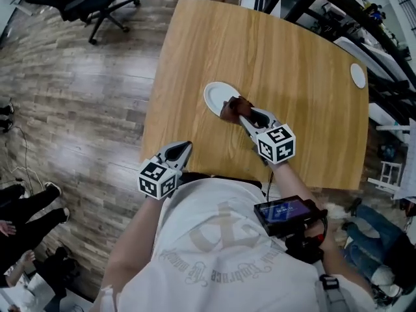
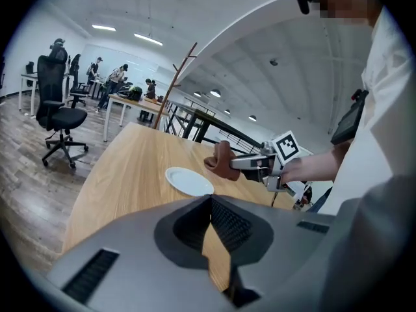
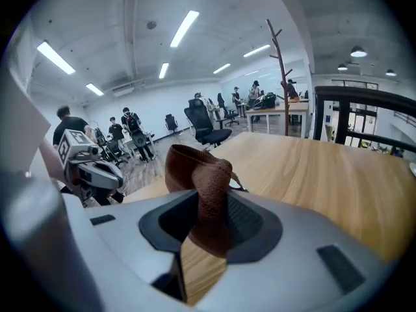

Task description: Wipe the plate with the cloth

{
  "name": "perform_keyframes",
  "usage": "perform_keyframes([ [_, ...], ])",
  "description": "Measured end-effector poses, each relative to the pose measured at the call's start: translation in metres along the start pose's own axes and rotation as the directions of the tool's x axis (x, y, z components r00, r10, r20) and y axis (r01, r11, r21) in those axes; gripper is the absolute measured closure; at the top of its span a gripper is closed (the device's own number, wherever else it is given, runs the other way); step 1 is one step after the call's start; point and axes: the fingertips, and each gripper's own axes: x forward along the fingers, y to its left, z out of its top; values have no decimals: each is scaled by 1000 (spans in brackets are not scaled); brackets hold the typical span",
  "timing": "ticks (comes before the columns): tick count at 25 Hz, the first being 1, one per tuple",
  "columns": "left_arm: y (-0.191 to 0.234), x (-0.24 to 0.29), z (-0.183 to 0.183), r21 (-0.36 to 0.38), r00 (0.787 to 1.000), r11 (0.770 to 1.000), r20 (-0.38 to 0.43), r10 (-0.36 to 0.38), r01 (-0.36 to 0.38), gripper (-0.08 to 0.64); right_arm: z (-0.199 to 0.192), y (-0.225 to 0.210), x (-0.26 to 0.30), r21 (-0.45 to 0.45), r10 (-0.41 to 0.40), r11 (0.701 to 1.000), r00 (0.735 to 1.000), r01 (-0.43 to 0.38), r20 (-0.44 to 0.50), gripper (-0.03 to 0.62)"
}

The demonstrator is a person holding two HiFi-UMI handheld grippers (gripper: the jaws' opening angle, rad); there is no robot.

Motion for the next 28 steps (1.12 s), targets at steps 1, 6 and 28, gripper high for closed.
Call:
perform_keyframes([
  [1,0,0,5,11,1000,1000,7,-5,5,549,3,4,-9,2,8,1000,999,-8,31,460],
  [6,-7,14,40,80,998,996,38,-49,46,549,13,6,-55,31,-8,1000,988,3,156,460],
  [28,-66,62,40,196,975,956,-81,-206,218,549,-46,14,-129,156,-143,982,956,105,255,462],
])
